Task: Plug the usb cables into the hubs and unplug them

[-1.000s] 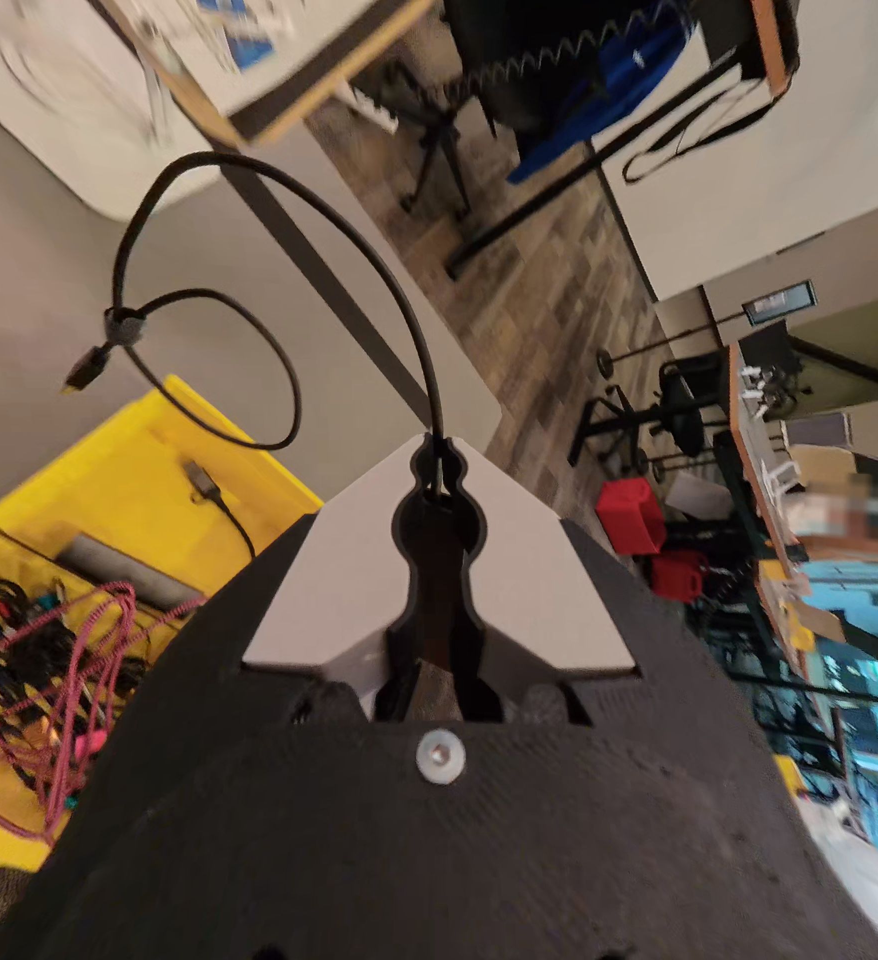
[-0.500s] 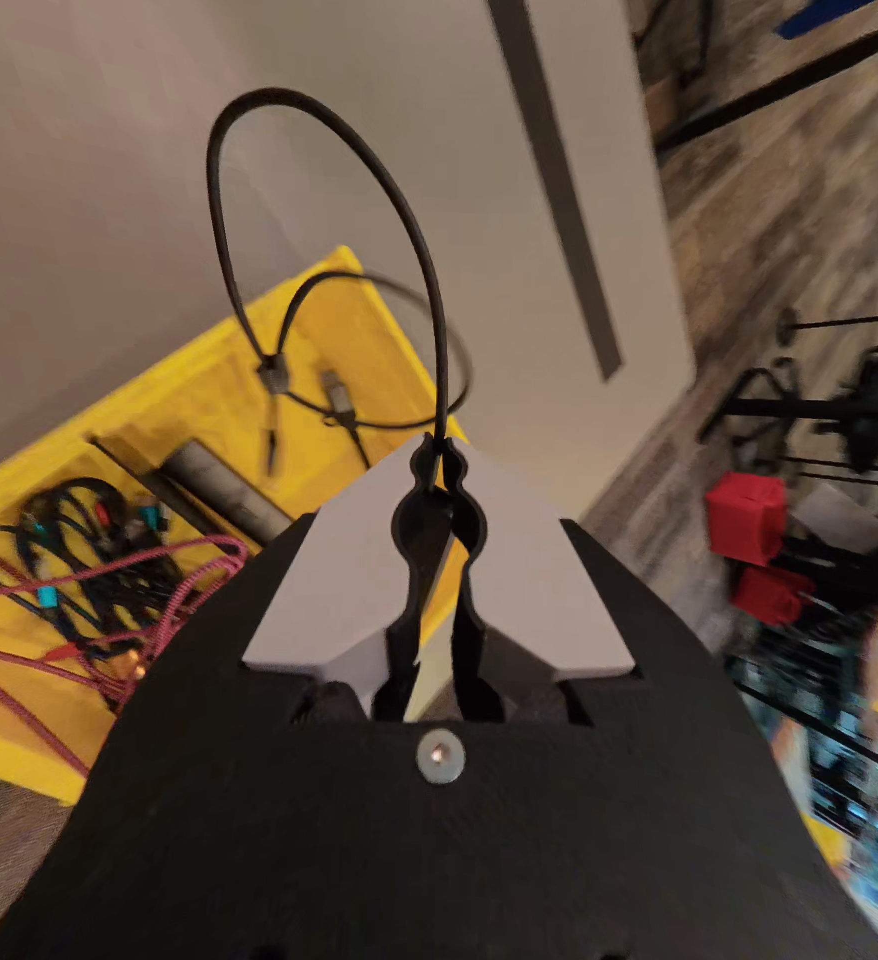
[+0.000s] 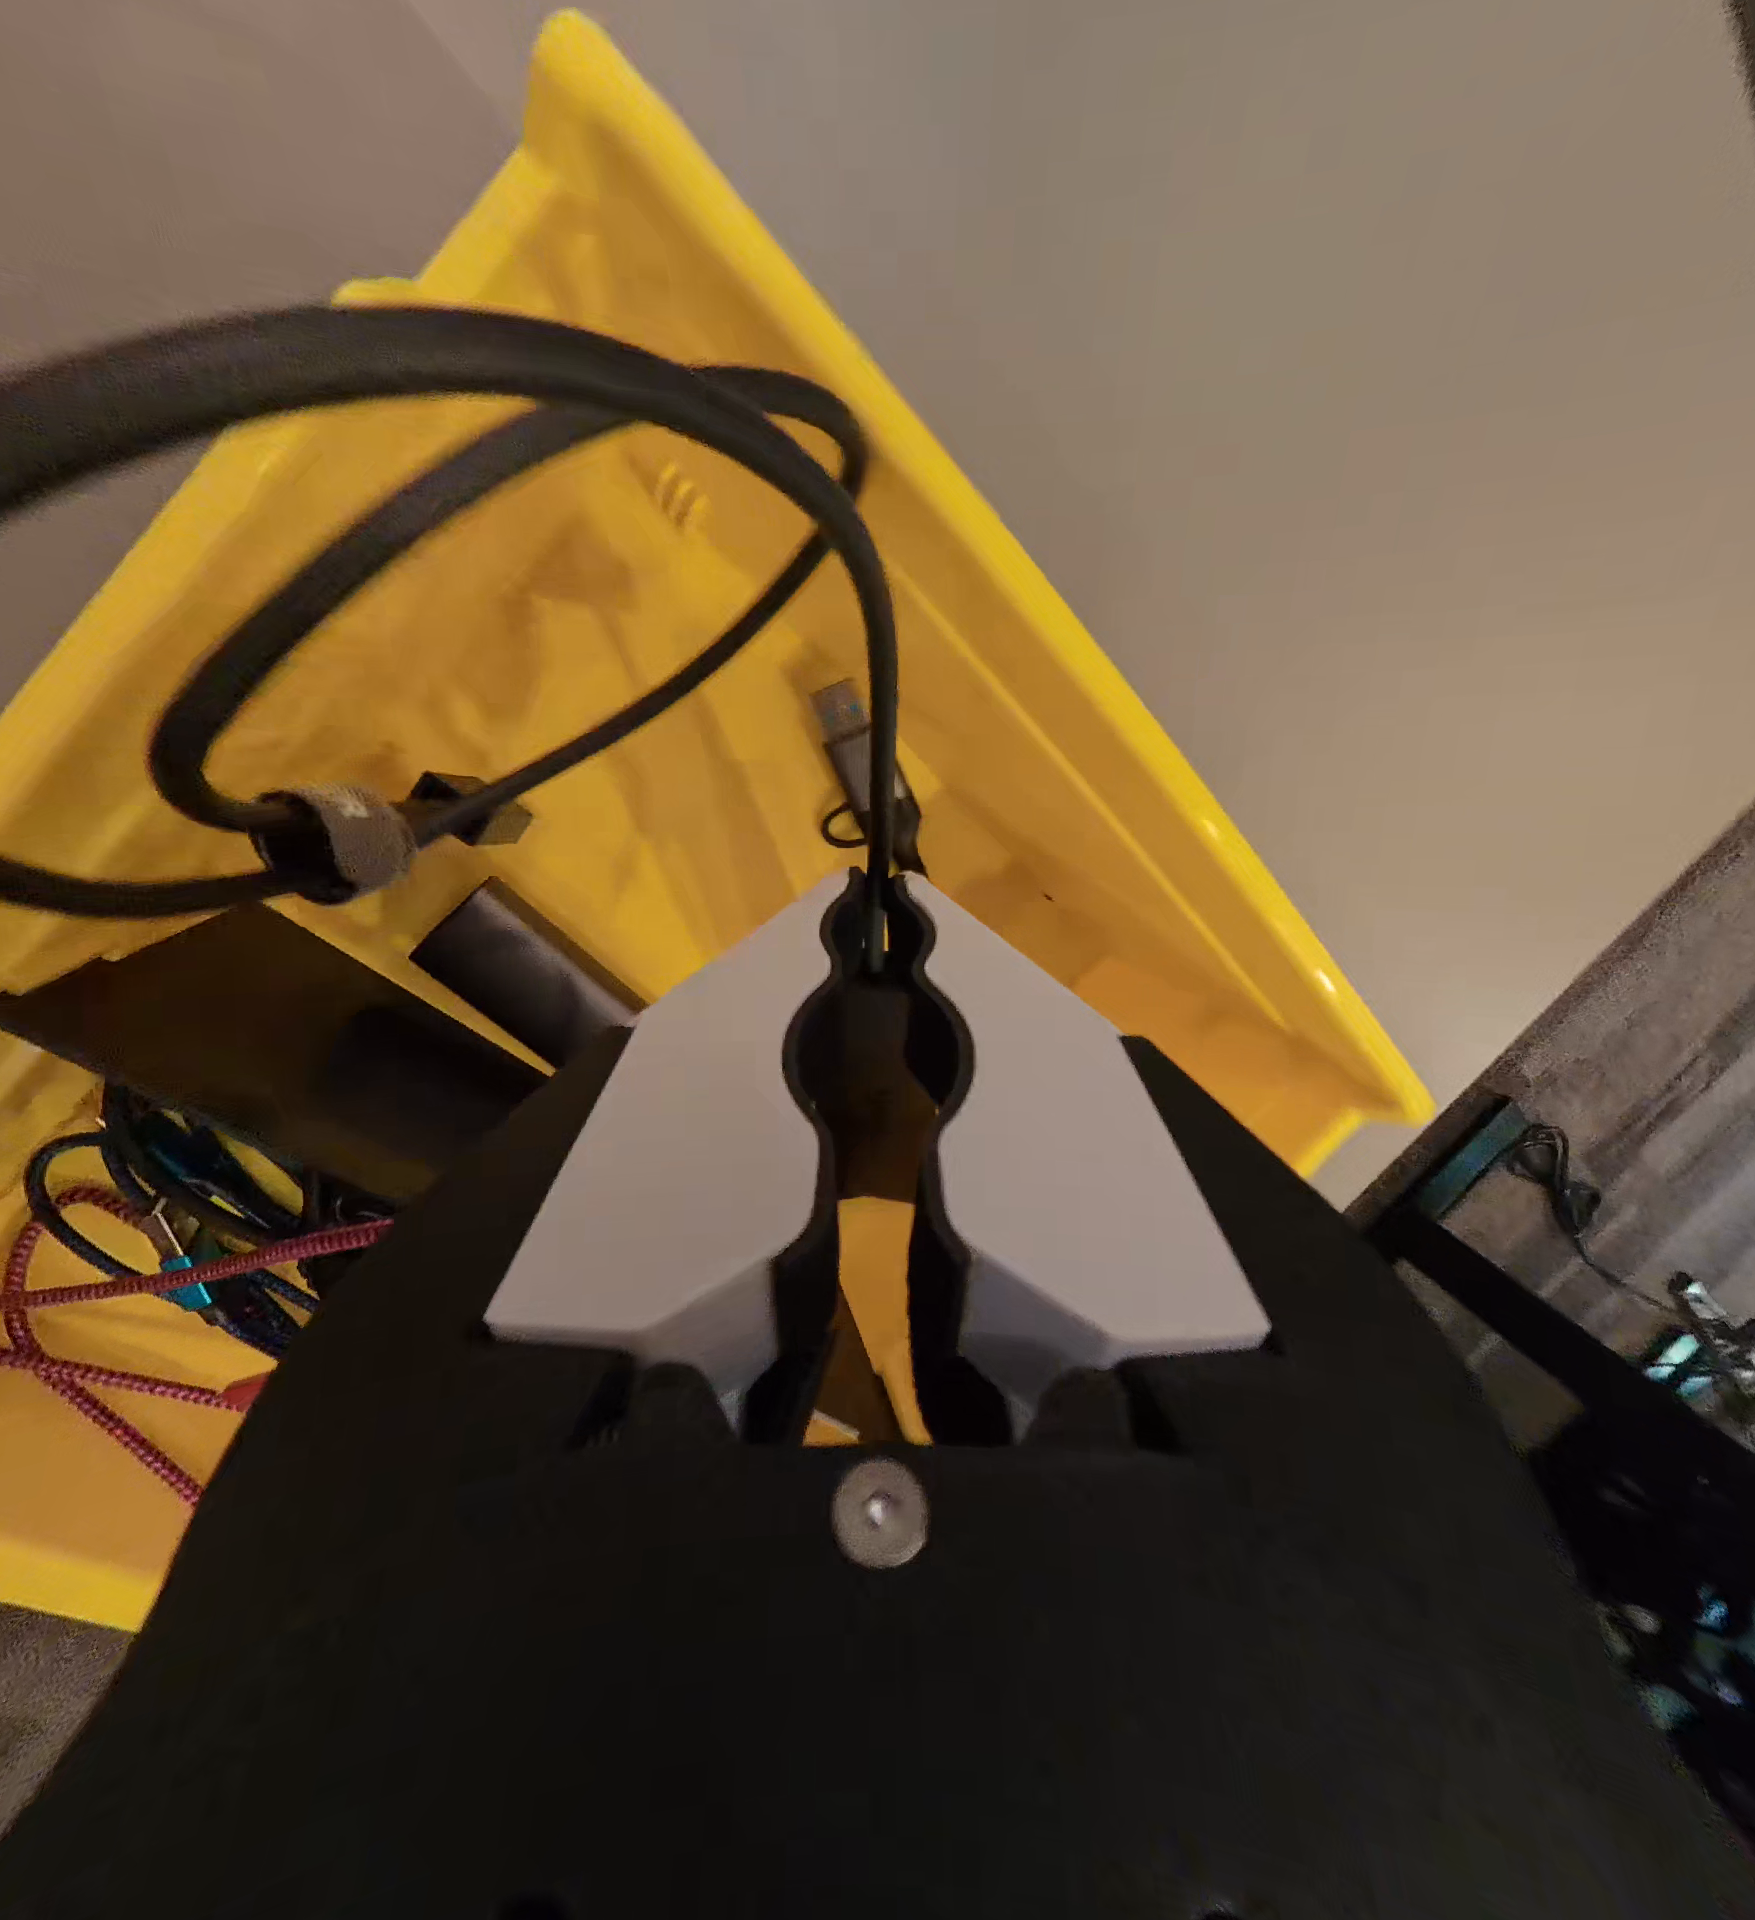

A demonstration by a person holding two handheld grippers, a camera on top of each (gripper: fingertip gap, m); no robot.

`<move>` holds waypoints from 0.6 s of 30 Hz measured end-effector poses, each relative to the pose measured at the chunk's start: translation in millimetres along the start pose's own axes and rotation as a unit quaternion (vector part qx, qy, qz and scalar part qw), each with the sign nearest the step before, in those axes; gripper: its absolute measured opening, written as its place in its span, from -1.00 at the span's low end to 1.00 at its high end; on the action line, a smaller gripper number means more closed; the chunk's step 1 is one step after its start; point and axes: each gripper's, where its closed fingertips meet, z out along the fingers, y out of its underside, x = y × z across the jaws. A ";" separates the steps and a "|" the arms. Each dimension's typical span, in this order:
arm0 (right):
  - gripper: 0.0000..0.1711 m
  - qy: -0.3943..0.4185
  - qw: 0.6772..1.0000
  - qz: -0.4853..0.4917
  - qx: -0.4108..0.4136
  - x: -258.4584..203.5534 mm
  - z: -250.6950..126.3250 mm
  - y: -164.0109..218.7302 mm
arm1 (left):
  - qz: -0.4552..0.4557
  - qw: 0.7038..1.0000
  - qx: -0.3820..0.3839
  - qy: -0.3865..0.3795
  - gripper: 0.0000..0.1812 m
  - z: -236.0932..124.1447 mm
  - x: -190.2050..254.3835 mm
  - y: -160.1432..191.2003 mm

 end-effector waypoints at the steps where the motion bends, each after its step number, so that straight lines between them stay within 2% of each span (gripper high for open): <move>1: -0.95 -0.005 1.000 -0.013 -0.013 -3.5 4.7 0.1 | 0.001 1.000 0.000 0.000 -0.16 0.1 0.0 -0.2; 2: -0.94 -0.012 0.999 -0.022 -0.023 -7.5 8.9 0.6 | 0.002 1.000 0.000 -0.002 -0.16 0.0 -0.1 -0.2; 5: -0.55 -0.042 0.998 -0.016 -0.040 -15.2 11.1 3.6 | 0.012 1.000 -0.005 -0.011 -0.13 -2.1 -2.2 0.4; 6: -0.49 -0.040 0.999 -0.011 -0.028 -13.3 5.4 1.0 | 0.020 1.000 -0.003 -0.016 -0.11 -4.5 -3.9 -1.2; 10: -0.47 0.001 0.999 0.021 0.047 6.1 -38.9 -7.2 | 0.036 0.996 0.059 -0.058 -0.16 -37.8 -25.3 -36.8; 12: -0.47 0.038 0.995 0.050 0.081 20.9 -65.8 -0.4 | 0.057 0.989 0.048 -0.129 -0.14 -64.5 -61.4 -44.8; 14: -0.42 0.065 0.991 0.084 0.081 32.1 -84.0 24.6 | 0.053 0.979 0.027 -0.194 -0.09 -97.9 -105.6 -40.0; 18: -0.25 0.081 0.983 0.149 0.064 37.8 -86.5 87.8 | -0.025 0.941 -0.015 -0.338 -0.03 -184.1 -204.7 10.3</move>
